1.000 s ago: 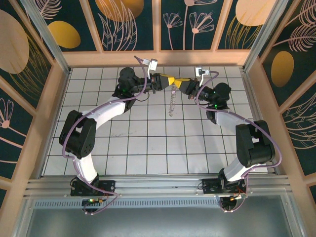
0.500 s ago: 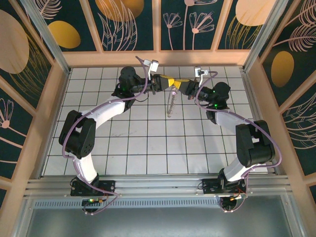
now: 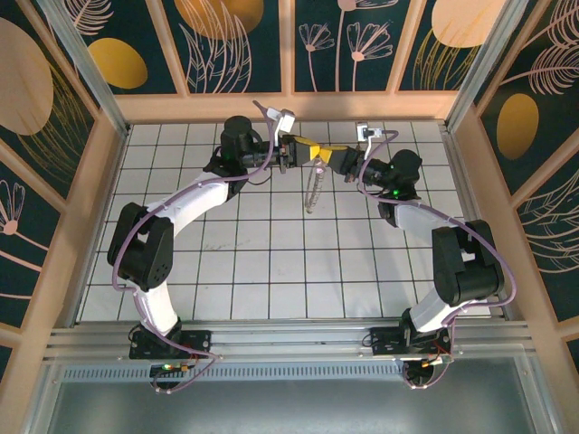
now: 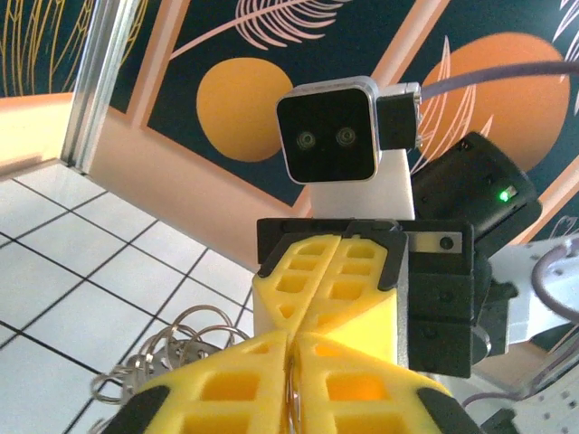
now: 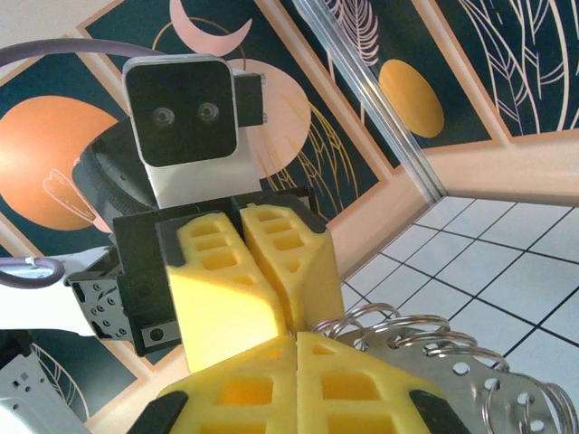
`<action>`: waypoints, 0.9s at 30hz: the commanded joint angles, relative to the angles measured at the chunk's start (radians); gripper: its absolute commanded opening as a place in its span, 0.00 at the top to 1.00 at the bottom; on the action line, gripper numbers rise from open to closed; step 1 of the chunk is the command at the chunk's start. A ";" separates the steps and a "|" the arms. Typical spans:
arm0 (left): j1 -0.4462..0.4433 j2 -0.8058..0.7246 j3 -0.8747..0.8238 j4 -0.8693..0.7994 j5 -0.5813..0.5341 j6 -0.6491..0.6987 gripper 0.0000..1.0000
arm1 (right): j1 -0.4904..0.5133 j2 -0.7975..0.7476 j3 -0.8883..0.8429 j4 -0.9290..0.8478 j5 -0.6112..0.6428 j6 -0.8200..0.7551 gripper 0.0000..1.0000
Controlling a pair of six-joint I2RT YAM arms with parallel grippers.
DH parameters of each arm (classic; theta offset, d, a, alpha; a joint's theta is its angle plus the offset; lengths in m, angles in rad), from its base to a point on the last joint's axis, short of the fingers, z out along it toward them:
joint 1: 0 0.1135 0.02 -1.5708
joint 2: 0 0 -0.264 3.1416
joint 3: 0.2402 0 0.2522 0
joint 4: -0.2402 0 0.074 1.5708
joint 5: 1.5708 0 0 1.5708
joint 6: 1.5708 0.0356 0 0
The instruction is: Put the keys on the keyring
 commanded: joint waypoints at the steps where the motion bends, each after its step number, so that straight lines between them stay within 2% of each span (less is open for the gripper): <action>1: -0.017 -0.016 0.015 -0.077 0.068 0.049 0.85 | -0.004 -0.007 0.033 0.053 0.022 -0.007 1.00; 6: -0.017 -0.017 0.010 -0.076 0.073 0.052 0.89 | -0.006 -0.010 0.029 0.048 0.028 -0.011 1.00; 12: -0.018 -0.023 0.005 -0.073 0.072 0.058 1.00 | -0.007 -0.011 0.030 0.054 0.028 -0.005 1.00; 20: -0.018 -0.021 -0.019 -0.006 0.071 0.021 1.00 | -0.006 -0.011 0.037 0.077 0.020 0.026 1.00; 22: -0.018 -0.030 -0.033 0.022 0.055 0.009 1.00 | -0.009 -0.022 0.034 0.074 0.036 0.029 0.83; 24: -0.017 -0.040 -0.044 0.037 0.038 0.003 1.00 | -0.017 -0.039 0.024 0.072 0.050 0.029 0.71; 27: -0.018 -0.055 -0.055 0.061 0.022 -0.014 1.00 | -0.037 -0.077 -0.002 0.074 0.084 0.032 0.59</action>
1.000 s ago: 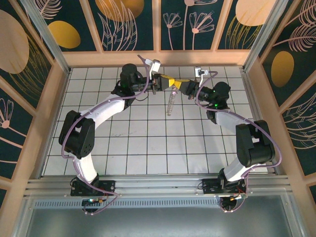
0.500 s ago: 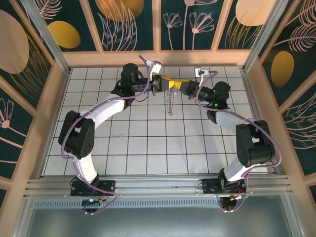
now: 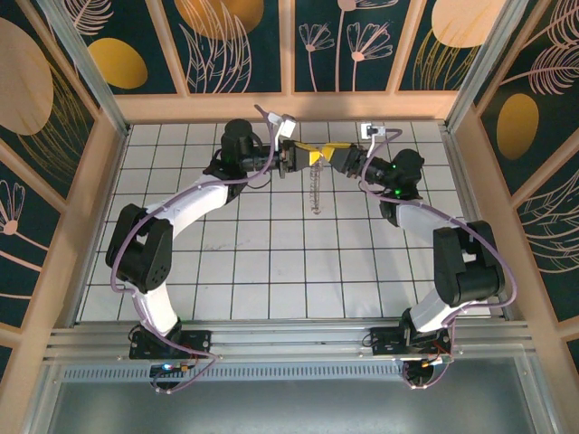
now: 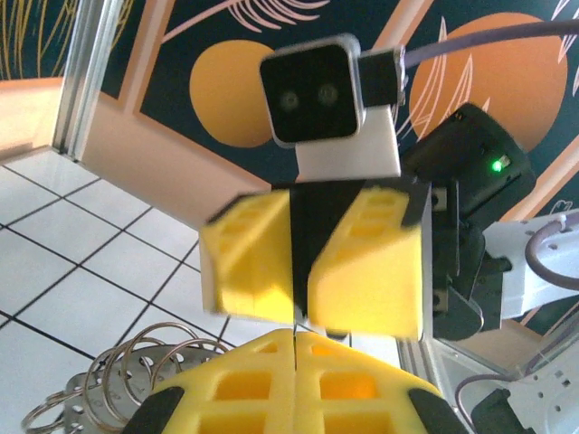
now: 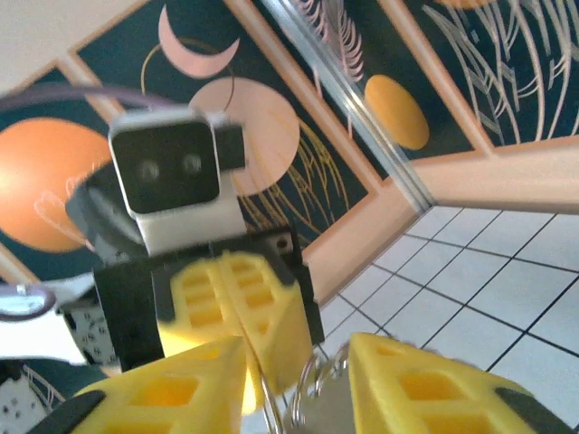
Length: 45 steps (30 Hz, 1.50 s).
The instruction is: Put the keys on the keyring
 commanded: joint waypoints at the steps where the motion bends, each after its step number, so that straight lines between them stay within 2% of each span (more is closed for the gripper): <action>1: -0.010 -0.042 -0.017 0.068 0.003 -0.034 1.00 | -0.027 -0.077 -0.013 0.082 0.051 0.008 0.57; 10: -0.010 -0.054 -0.047 0.206 0.003 -0.129 1.00 | -0.064 -0.136 -0.103 0.110 0.045 -0.006 0.55; 19: -0.010 -0.047 -0.057 0.334 0.041 -0.237 1.00 | -0.062 -0.133 -0.185 0.192 -0.053 -0.068 0.51; 38: -0.011 -0.017 -0.045 0.444 0.101 -0.342 1.00 | 0.018 -0.068 -0.072 0.144 -0.167 -0.147 0.50; 41: -0.011 -0.014 -0.043 0.446 0.101 -0.342 1.00 | 0.025 -0.064 -0.063 0.135 -0.180 -0.154 0.53; 43: -0.011 -0.012 -0.044 0.448 0.099 -0.341 1.00 | 0.026 -0.065 -0.067 0.134 -0.188 -0.154 0.58; 45: -0.011 -0.011 -0.046 0.450 0.093 -0.341 1.00 | 0.026 -0.070 -0.073 0.135 -0.193 -0.155 0.71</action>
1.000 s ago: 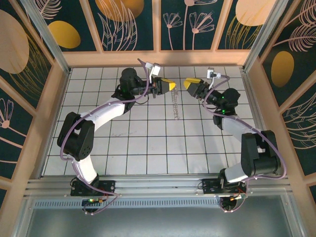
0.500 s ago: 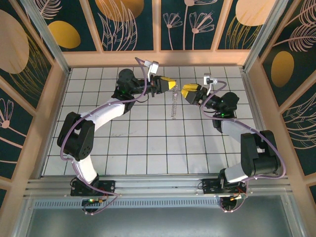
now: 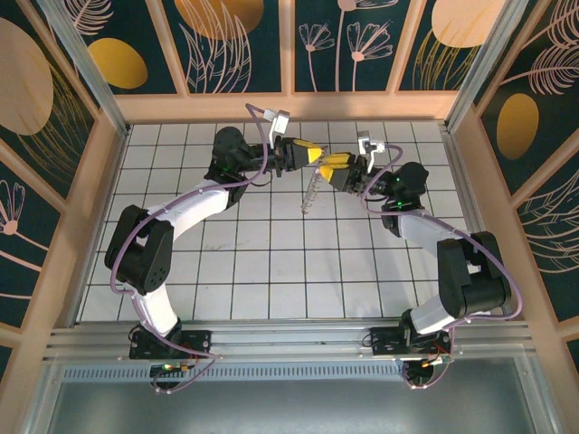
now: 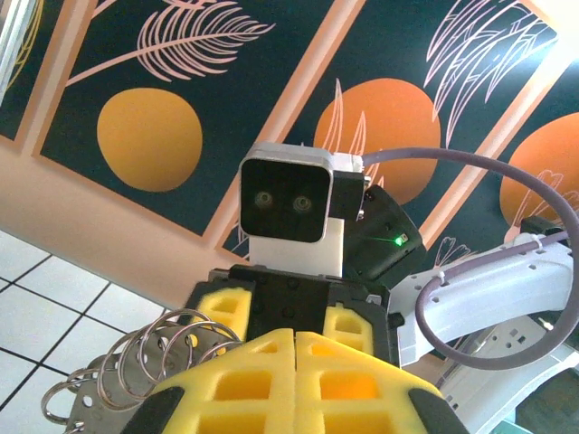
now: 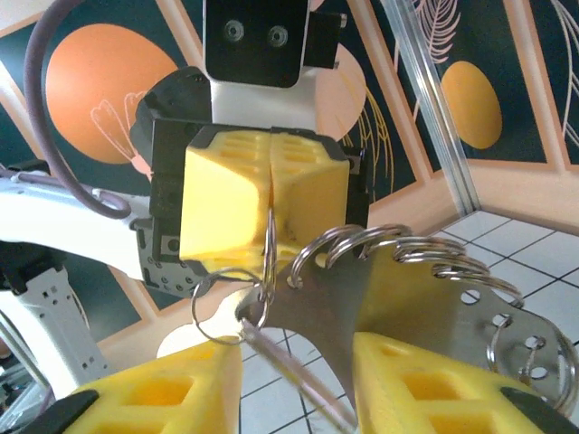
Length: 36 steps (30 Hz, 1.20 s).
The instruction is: Put the keys on the keyring
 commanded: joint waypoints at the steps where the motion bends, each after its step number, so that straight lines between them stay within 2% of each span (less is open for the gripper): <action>1: -0.003 0.001 0.009 0.073 0.009 -0.014 1.00 | 0.006 -0.001 0.019 0.024 -0.040 -0.022 0.76; 3: -0.003 0.001 0.009 0.075 0.003 -0.014 1.00 | 0.006 -0.004 0.012 0.024 -0.042 -0.023 0.89; 6: -0.003 0.001 0.007 0.077 -0.007 -0.013 1.00 | 0.008 -0.009 0.005 0.020 -0.042 -0.025 1.00; 18: -0.003 -0.014 -0.011 0.074 -0.040 -0.002 1.00 | 0.063 0.001 0.052 -0.108 -0.018 -0.095 1.00; 31: -0.003 -0.029 -0.031 0.087 -0.067 -0.003 1.00 | 0.053 0.028 0.024 -0.025 0.073 -0.019 1.00; 32: -0.002 -0.029 -0.035 0.093 -0.076 -0.008 1.00 | 0.051 0.021 0.019 -0.033 0.085 -0.020 0.99; 36: -0.003 -0.038 -0.066 0.128 -0.136 -0.019 1.00 | 0.041 -0.031 -0.038 -0.062 0.143 -0.033 0.67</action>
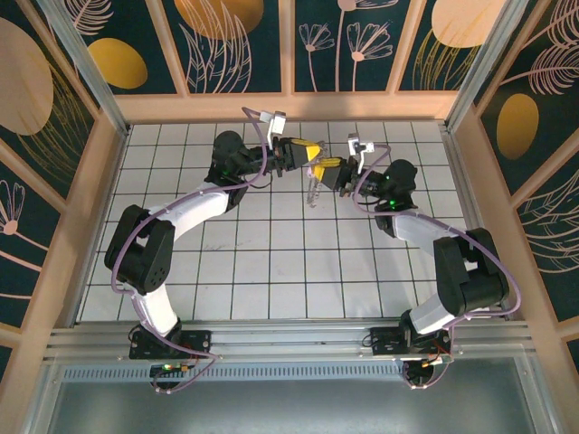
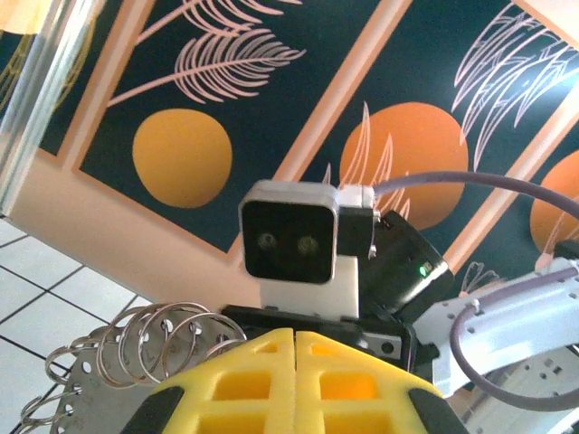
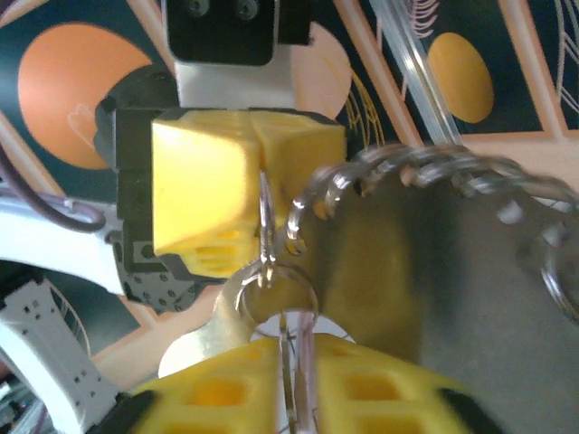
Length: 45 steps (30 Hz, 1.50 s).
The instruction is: Put the keys on the keyring
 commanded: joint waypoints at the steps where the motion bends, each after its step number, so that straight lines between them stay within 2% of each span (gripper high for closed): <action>1: -0.004 -0.038 -0.023 0.100 -0.041 -0.026 1.00 | -0.016 -0.065 -0.053 0.035 0.067 -0.008 0.63; 4: -0.004 -0.037 -0.028 0.131 -0.049 -0.043 1.00 | -0.038 -0.137 -0.117 0.023 0.100 -0.014 0.56; 8: -0.004 -0.027 -0.024 0.157 -0.047 -0.062 1.00 | -0.064 -0.236 -0.175 0.006 0.154 -0.021 0.54; 12: -0.004 -0.023 -0.025 0.174 -0.048 -0.076 1.00 | -0.066 -0.277 -0.150 -0.030 0.236 -0.005 0.54; 19: -0.004 -0.026 -0.032 0.182 -0.064 -0.086 1.00 | -0.039 -0.201 -0.077 0.079 0.325 0.145 0.57; 28: -0.005 -0.026 -0.034 0.181 -0.062 -0.088 1.00 | 0.018 -0.110 -0.010 0.130 0.339 0.182 0.60; 40: -0.005 -0.020 -0.029 0.181 -0.058 -0.088 1.00 | 0.048 -0.050 0.039 0.142 0.324 0.187 0.69; 45: -0.005 -0.014 -0.024 0.181 -0.056 -0.089 1.00 | 0.049 -0.048 0.038 0.138 0.317 0.182 0.81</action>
